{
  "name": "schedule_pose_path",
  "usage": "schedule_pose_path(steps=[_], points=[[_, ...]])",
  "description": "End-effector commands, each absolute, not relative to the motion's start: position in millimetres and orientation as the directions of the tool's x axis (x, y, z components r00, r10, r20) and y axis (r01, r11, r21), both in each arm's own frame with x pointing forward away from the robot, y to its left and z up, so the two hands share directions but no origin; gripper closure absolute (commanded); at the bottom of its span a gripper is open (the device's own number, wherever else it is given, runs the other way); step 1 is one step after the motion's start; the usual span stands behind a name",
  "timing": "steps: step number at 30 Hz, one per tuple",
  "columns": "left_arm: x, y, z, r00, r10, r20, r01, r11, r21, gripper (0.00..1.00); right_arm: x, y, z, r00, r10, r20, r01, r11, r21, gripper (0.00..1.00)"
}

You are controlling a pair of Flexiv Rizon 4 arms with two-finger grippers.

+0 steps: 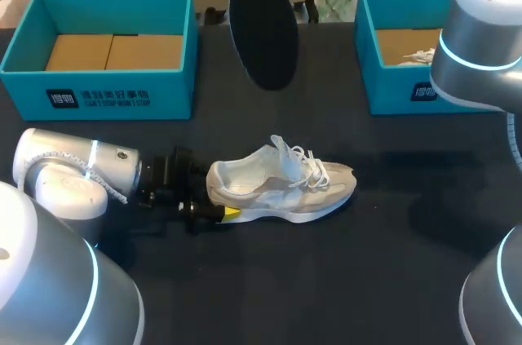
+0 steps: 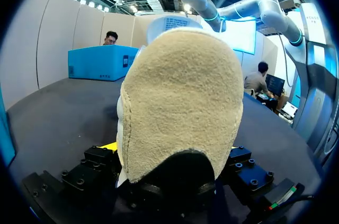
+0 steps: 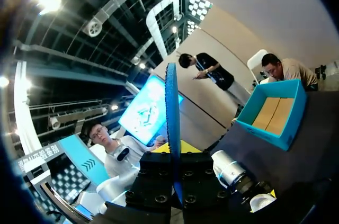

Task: Take the shoe out of the shoebox, open the shoe tongue, remove and reinsert the insole, then place the shoe into the shoebox

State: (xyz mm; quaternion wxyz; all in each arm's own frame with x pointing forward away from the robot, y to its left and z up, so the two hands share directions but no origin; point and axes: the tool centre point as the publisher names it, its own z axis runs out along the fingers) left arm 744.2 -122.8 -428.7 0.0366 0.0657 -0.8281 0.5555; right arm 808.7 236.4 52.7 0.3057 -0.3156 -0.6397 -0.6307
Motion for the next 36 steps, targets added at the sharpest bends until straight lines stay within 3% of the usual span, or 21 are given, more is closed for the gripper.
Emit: schedule_pose_path(steps=[1,10,36], points=[[744,-124,-433,-0.989,-0.07,0.134,-0.15,0.378,-0.914,1.0,798,229,64,-0.609,0.05,0.791,0.793,0.03,0.609,1.0],[744,-124,-433,-0.989,-0.07,0.134,-0.15,0.378,-0.914,1.0,761,217,70,-0.585,0.067,0.809,0.811,0.066,0.581,1.0],[744,-124,-433,-0.989,-0.07,0.134,-0.15,0.378,-0.914,1.0,689,199,48,-0.534,0.082,0.842,0.84,-0.061,0.539,1.0]])
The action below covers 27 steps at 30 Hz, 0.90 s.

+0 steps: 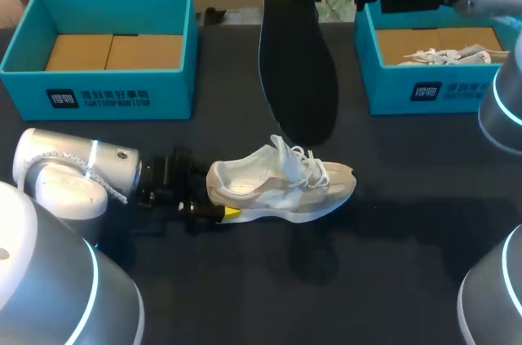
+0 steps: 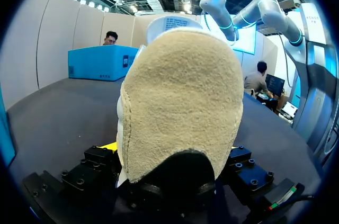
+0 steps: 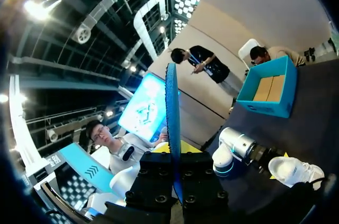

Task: Take the shoe out of the shoebox, open the shoe tongue, remove and reinsert the insole, then place the shoe into the shoebox

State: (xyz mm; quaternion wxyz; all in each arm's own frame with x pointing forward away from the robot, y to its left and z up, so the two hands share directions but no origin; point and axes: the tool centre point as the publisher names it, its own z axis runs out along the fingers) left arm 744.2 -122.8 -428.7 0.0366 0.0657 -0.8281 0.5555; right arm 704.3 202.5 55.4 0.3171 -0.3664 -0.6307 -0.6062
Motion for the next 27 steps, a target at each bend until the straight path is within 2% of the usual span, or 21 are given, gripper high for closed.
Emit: schedule_pose_path(steps=[1,27], points=[[744,-124,-433,-0.989,-0.07,0.134,-0.15,0.378,-0.914,1.0,687,199,47,-0.535,0.082,0.841,0.84,-0.062,0.54,1.0],[744,-124,-433,-0.989,-0.07,0.134,-0.15,0.378,-0.914,1.0,651,199,39,-0.567,0.034,0.823,0.823,-0.007,0.568,1.0]])
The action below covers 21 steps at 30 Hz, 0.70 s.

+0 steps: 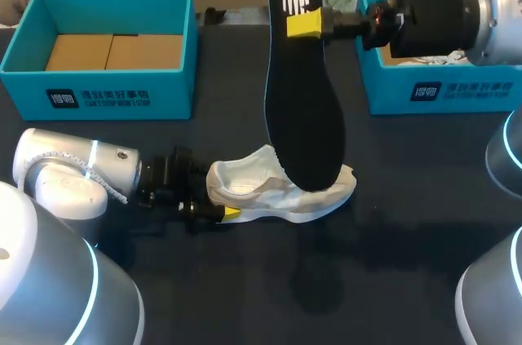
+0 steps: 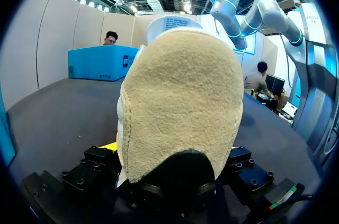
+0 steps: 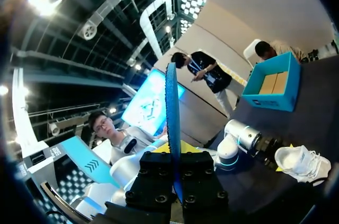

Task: Take the shoe out of the shoebox, open the shoe tongue, remove and reinsert the insole, then place the shoe into the shoebox

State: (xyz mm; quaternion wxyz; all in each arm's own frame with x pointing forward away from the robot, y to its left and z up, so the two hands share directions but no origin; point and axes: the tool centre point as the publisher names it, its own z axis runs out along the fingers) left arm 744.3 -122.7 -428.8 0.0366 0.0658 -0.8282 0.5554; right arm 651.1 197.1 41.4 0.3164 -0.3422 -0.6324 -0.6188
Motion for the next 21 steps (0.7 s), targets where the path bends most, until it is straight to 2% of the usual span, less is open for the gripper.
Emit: schedule_pose_path(steps=[1,21], points=[[744.2,-124.0,-432.7,-0.989,-0.07,0.134,-0.15,0.378,-0.914,1.0,650.0,199.5,37.5,-0.569,0.034,0.822,0.822,-0.001,0.569,1.0],[744.2,-124.0,-432.7,-0.989,-0.07,0.134,-0.15,0.378,-0.914,1.0,650.3,198.0,34.8,-0.57,0.048,0.82,0.821,-0.005,0.571,1.0]])
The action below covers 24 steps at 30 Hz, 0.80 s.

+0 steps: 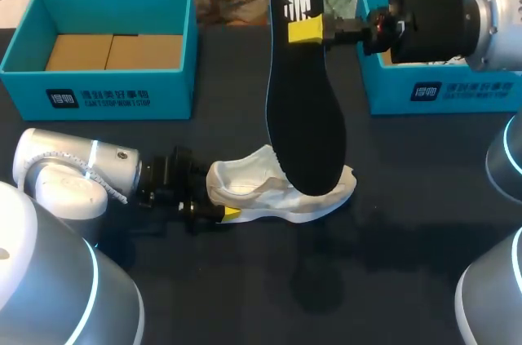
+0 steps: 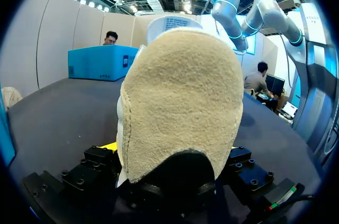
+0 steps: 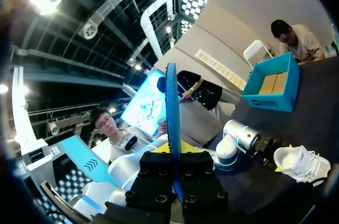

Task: Take the shoe out of the shoebox, open the shoe tongue, remove and reinsert the insole, then place the shoe into the shoebox

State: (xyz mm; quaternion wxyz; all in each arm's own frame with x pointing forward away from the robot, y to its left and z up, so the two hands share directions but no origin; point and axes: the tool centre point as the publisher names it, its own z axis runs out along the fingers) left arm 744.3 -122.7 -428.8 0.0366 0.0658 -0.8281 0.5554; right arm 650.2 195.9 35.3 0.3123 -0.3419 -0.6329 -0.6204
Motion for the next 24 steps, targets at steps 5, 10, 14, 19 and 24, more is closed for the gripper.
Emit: schedule_pose_path(steps=[5,10,14,19,24], points=[[739,-114,-425,-0.988,-0.063,0.143,-0.156,0.412,-0.898,0.0,650,198,35,-0.57,0.048,0.82,0.821,-0.005,0.571,1.0],[736,-108,-421,-0.986,-0.057,0.154,-0.164,0.427,-0.889,0.0,650,198,35,-0.57,0.048,0.82,0.821,-0.005,0.571,1.0],[735,-103,-419,-0.986,-0.059,0.158,-0.168,0.459,-0.872,0.0,650,198,35,-0.57,0.048,0.82,0.821,-0.005,0.571,1.0],[738,-95,-411,-0.986,-0.072,0.148,-0.163,0.518,-0.84,0.0,650,198,35,-0.57,0.048,0.82,0.821,-0.005,0.571,1.0],[740,-89,-396,-0.987,-0.089,0.136,-0.162,0.595,-0.787,0.0,650,198,35,-0.57,0.048,0.82,0.821,-0.005,0.571,1.0]])
